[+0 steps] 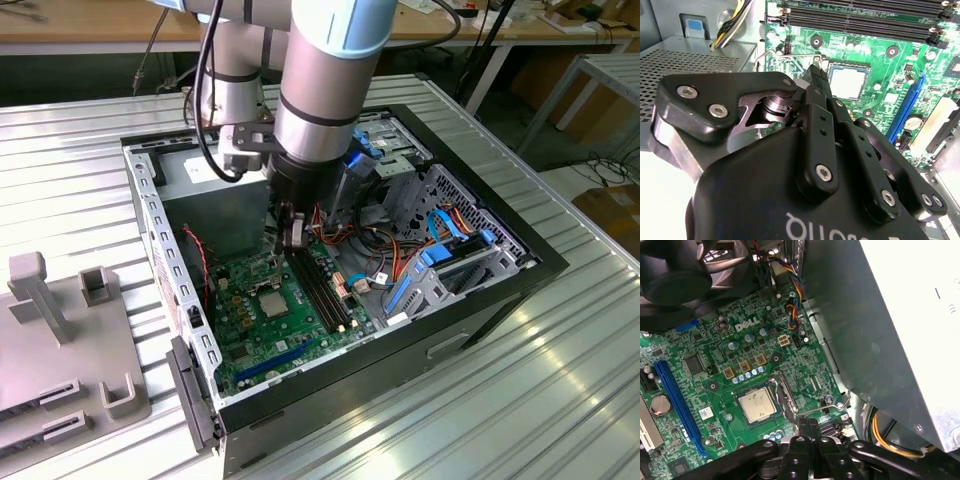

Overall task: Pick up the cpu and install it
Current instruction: 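Close the cpu cover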

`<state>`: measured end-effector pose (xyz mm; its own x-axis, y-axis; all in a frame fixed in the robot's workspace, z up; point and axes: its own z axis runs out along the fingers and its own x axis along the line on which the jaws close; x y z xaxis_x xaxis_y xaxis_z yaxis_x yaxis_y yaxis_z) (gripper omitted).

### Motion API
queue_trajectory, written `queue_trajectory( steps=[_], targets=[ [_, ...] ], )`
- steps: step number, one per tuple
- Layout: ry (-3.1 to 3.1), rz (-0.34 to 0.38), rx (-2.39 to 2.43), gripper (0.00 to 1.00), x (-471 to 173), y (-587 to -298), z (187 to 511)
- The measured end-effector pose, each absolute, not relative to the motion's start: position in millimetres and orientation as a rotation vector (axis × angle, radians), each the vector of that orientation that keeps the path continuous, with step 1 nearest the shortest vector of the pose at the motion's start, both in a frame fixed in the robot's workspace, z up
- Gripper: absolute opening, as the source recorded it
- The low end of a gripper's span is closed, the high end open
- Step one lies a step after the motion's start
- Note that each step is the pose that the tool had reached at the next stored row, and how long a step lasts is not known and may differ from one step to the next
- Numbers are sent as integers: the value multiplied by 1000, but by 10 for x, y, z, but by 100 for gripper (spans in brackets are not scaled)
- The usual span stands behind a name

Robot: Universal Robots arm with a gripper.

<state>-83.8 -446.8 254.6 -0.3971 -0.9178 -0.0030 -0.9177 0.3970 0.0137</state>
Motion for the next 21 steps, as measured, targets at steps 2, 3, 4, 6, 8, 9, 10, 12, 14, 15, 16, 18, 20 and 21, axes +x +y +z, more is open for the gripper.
queue_trajectory(
  steps=[2,3,4,6,8,9,10,12,14,15,16,18,20,21],
  targets=[
    [-2621,-20,1722,11,-838,-4475,2546],
    [-2621,-20,1722,11,-838,-4478,2546],
    [-2621,-20,1722,11,-838,-4487,2546],
    [-2621,-20,1723,11,-838,-4499,2546],
    [-2621,-20,1723,11,-837,-4510,2546],
    [-2621,-20,1723,11,-838,-4514,2546],
    [-2621,-20,1723,11,-838,-4517,2546],
    [-2621,-20,1723,11,-838,-4529,2546],
    [-2621,-20,1723,11,-838,-4538,2546],
    [-2621,-20,1723,11,-838,-4544,2546],
    [-2621,-20,1724,11,-838,-4551,2546],
    [-2621,-20,1723,11,-838,-4553,2545],
    [-2620,-20,1724,11,-837,-4555,2546],
    [-2620,-20,1724,11,-838,-4556,2546]
  ],
)
